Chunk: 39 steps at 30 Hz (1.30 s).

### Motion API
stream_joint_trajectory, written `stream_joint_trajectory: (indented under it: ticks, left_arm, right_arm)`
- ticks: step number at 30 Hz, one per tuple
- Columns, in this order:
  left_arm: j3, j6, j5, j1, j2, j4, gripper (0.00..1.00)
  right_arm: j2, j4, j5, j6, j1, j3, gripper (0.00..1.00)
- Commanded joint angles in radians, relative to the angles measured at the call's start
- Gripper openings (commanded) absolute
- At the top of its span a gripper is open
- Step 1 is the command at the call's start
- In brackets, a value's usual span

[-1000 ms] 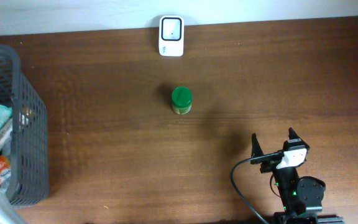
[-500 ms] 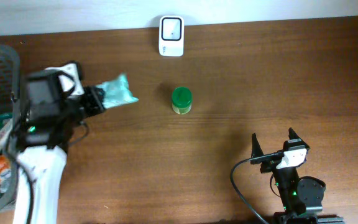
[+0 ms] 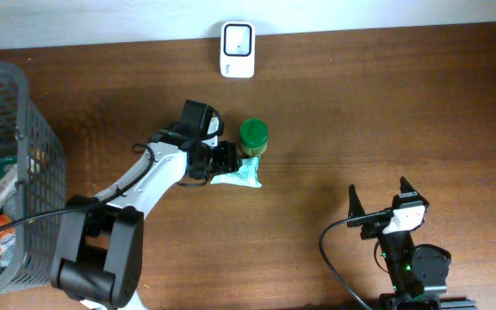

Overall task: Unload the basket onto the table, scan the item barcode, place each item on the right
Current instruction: 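Place the light-green packet in front of the jar with the left gripper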

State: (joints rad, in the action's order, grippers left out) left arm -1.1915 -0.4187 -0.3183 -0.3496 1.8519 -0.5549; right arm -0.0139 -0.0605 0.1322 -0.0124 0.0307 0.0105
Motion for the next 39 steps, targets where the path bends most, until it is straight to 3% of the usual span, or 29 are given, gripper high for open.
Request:
stream_joint_trajectory:
  ticks: [1, 3, 4, 7, 13, 16, 18, 20, 24, 27, 31, 39]
  left_arm:
    - [-0.102, 0.117, -0.025, 0.027, -0.046, -0.122, 0.72]
    - [-0.258, 0.193, 0.013, 0.079, -0.106, -0.29, 0.78]
    - [-0.363, 0.261, 0.012, 0.137, -0.139, -0.385, 0.87]
    - [-0.544, 0.312, 0.054, 0.325, -0.204, -0.523, 0.86]
    - [-0.601, 0.31, 0.053, 0.87, -0.36, -0.53, 0.84]
    - [-0.583, 0.258, 0.058, 1.067, -0.354, -0.463, 0.84]
    - [-0.534, 0.301, 0.119, 1.136, -0.327, -0.439, 0.84]
    - [-0.391, 0.423, 0.217, 1.147, -0.322, -0.36, 0.85]
    - [-0.076, 0.758, 0.264, 1.147, -0.296, -0.087, 0.93]
    - [-0.051, 0.785, 0.282, 1.147, -0.183, -0.058, 0.96]
    - [-0.051, 0.983, 0.282, 1.144, -0.063, -0.046, 0.96]
    - [-0.051, 1.174, 0.282, 1.109, 0.051, 0.131, 0.97]
  right_arm:
    - [0.007, -0.005, 0.01, -0.006, -0.005, -0.005, 0.98]
    - [0.007, -0.005, 0.01, -0.006, -0.005, -0.005, 0.98]
    - [0.007, -0.005, 0.01, -0.006, -0.005, -0.005, 0.98]
    - [0.007, -0.005, 0.01, -0.006, -0.005, -0.005, 0.98]
    - [0.007, -0.005, 0.01, -0.006, -0.005, -0.005, 0.98]
    - [0.007, -0.005, 0.01, -0.006, -0.005, -0.005, 0.99]
    - [0.007, -0.005, 0.01, -0.006, -0.005, -0.005, 0.98]
    - [0.007, -0.005, 0.01, -0.006, -0.005, -0.005, 0.98]
    - [0.007, -0.005, 0.01, -0.006, -0.005, -0.005, 0.98]
    - [0.007, -0.005, 0.01, -0.006, -0.005, -0.005, 0.98]
    - [0.007, -0.005, 0.01, -0.006, -0.005, -0.005, 0.98]
    - [0.007, -0.005, 0.01, -0.006, -0.005, -0.005, 0.98]
